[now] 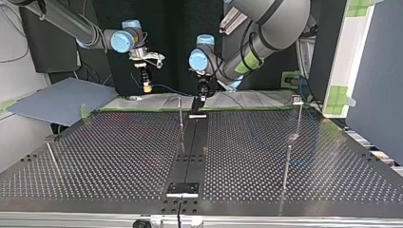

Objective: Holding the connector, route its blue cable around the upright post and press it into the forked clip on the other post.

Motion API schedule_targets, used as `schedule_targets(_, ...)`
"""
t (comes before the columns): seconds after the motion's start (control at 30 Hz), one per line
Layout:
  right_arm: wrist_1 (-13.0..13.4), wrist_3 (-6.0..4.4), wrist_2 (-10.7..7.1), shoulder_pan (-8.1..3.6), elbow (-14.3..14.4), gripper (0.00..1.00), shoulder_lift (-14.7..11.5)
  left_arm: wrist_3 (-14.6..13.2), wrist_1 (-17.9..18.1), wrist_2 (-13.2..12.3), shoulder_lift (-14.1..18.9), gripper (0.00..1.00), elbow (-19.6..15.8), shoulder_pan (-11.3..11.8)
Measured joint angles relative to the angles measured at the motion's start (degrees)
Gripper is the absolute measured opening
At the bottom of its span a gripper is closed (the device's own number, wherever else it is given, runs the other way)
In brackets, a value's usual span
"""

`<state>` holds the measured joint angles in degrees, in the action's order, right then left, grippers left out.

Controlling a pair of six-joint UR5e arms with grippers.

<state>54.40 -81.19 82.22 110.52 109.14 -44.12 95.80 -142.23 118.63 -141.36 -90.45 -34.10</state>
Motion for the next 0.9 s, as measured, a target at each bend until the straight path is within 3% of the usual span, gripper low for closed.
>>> schedule_targets(0.3,2.43,-0.23,-0.07,-1.11,-0.01,0.49,2.83,-0.01,0.01,-0.01,-0.01,0.0,-0.01,0.04)
schedule_targets(0.9,3.46,-0.79,-2.15,-4.05,-1.08,0.49,3.02,0.0,0.01,-1.16,-0.06,0.0,-0.01,-0.79)
